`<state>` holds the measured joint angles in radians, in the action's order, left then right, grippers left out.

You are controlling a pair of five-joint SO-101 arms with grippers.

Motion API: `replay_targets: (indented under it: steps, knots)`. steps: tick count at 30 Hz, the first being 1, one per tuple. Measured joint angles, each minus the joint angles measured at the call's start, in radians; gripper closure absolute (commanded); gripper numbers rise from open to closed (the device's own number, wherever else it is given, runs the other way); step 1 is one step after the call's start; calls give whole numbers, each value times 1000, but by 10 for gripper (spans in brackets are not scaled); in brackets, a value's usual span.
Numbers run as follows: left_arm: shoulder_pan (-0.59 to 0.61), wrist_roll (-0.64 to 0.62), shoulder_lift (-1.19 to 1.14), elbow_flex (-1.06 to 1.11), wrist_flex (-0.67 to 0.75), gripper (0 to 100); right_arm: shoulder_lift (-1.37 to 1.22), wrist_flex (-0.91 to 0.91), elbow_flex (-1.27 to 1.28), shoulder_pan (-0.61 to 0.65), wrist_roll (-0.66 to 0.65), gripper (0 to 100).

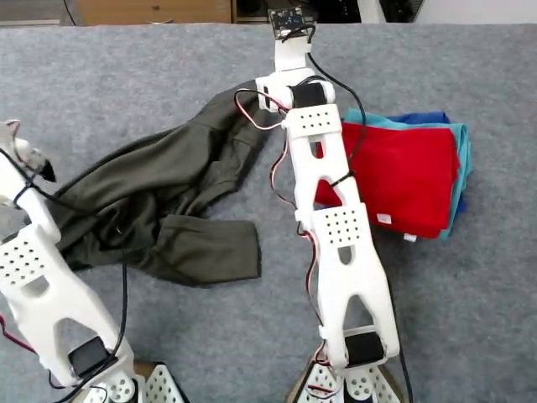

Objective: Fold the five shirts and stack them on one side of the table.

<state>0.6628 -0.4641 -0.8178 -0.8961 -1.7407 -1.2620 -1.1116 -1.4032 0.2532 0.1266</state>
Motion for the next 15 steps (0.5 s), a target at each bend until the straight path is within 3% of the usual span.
replay_targets:
  steps: [6,15]
  knots:
    - [58,-94,0,-15,54,801,0,0,0,0,0,997]
    - [-6,-109,-77,-48,9,802,0,0,0,0,0,997]
